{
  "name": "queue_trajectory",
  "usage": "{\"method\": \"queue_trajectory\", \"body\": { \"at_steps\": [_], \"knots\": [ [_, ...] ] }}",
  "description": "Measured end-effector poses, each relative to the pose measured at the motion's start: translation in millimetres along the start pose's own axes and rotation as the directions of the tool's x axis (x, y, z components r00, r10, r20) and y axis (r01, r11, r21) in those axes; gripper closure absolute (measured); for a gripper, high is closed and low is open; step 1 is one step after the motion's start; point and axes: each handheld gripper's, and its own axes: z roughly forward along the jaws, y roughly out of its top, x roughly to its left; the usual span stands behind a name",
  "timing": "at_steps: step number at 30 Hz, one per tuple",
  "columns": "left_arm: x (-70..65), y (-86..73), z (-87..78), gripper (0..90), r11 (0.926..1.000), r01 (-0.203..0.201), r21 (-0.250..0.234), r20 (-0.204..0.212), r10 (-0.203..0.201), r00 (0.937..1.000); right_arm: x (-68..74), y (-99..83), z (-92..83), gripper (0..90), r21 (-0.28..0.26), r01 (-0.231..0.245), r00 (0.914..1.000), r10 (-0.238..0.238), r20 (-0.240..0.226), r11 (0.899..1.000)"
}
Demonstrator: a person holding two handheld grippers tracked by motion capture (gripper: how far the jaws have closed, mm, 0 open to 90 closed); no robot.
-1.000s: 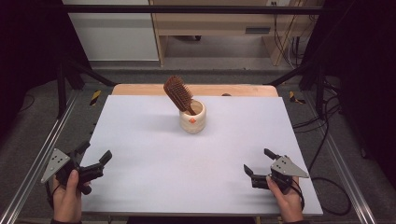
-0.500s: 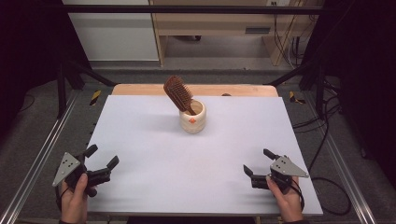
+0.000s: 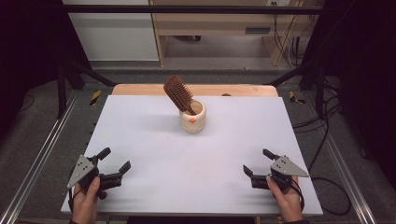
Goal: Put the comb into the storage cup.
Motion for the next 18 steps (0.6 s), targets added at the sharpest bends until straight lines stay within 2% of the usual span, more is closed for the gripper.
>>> {"method": "queue_trajectory", "body": {
  "at_steps": [6,10,12,14,16,18],
  "knots": [
    [-6.1,-3.1,1.5,2.5,1.0000,-0.004,-0.002,0.005,0.004,1.0000,-0.2,-0.4,0.4,4.5,-0.005,-0.004,1.0000,0.004,-0.003,1.000],
    [-10.6,-5.4,3.0,2.5,0.9997,0.015,-0.022,0.006,-0.014,0.9999,0.4,-0.7,0.9,4.5,-0.016,-0.009,0.9999,0.009,-0.008,1.000],
    [-16.8,-7.7,4.7,2.5,0.9979,0.043,-0.047,0.006,-0.043,0.9991,1.9,-0.7,1.9,4.5,-0.023,-0.016,0.9998,0.016,-0.013,1.000],
    [-19.0,-8.1,5.5,2.5,0.9983,0.037,-0.045,0.010,-0.037,0.9993,2.2,-0.6,2.9,4.5,-0.028,-0.016,0.9998,0.015,-0.013,0.999],
    [-22.9,-7.3,6.9,2.5,0.9994,0.001,-0.035,0.009,0.000,1.0000,2.2,-0.3,3.5,4.5,-0.032,-0.020,0.9997,0.019,-0.016,0.999],
    [-22.5,-7.2,6.6,2.5,0.9994,0.001,-0.036,0.005,-0.001,1.0000,2.0,-0.2,3.5,4.5,-0.034,-0.019,0.9997,0.018,-0.014,0.999]
  ]
}}
